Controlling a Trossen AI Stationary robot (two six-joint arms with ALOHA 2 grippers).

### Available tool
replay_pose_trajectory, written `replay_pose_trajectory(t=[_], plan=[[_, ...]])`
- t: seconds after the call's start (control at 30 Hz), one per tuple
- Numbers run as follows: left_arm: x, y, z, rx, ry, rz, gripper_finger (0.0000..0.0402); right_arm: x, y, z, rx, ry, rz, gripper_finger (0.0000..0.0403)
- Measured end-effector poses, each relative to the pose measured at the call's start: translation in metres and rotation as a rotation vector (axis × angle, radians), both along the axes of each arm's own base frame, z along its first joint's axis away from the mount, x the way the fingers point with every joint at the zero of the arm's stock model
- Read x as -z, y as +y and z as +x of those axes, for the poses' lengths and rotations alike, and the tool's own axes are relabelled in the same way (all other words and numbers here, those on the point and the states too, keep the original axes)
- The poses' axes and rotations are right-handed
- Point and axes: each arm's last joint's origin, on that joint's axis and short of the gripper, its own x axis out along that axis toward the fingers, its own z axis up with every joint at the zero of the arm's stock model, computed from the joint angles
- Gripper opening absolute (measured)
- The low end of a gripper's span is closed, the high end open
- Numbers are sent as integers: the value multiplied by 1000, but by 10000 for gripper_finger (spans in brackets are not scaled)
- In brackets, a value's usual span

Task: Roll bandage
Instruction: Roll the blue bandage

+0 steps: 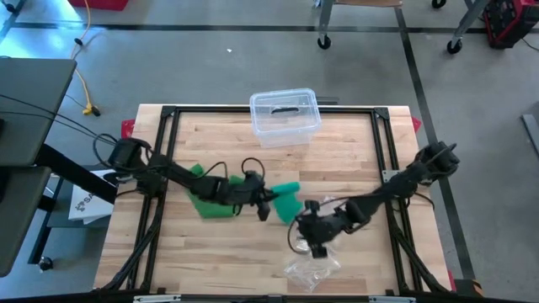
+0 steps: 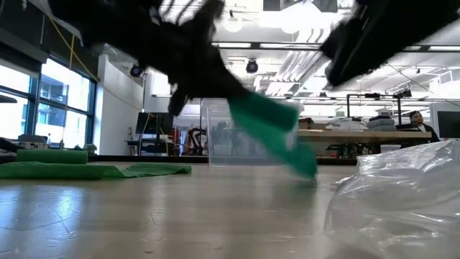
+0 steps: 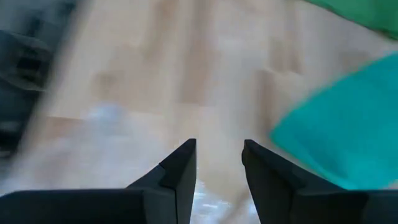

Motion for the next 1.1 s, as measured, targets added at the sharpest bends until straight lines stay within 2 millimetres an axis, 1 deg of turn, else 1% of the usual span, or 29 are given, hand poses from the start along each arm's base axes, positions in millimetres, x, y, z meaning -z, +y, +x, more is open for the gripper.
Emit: replay_pose_trajectory(t=[0.1, 0.2, 0.33, 0.4, 0.53, 0.63, 0.73, 0.9, 1.0, 1.1], plan=[[20, 11, 4, -33, 68, 14, 3, 11, -20, 4, 57, 18, -24, 123], [38, 17, 8, -45, 105, 17, 3, 21, -38, 6, 77, 30, -57, 123], [52, 18, 11, -52, 123, 16, 3, 23, -57, 12, 66, 37, -75, 123], [57, 18, 12, -51, 115, 14, 3, 24, -67, 14, 59, 54, -71, 123], [57, 17, 13, -50, 99, 8, 3, 24, -89, 20, 81, 57, -52, 123], [56, 17, 13, -53, 98, 17, 3, 25, -101, 23, 79, 72, 17, 119], [56, 18, 13, -57, 102, 28, 3, 34, -101, 27, 43, 94, 69, 104], [57, 20, 13, -63, 105, 29, 3, 67, -86, 31, 0, 174, 56, 76], [57, 20, 12, -66, 112, 33, 3, 74, -77, 32, 10, 183, 65, 59], [58, 20, 12, -71, 119, 39, 3, 73, -65, 29, 10, 180, 65, 22]])
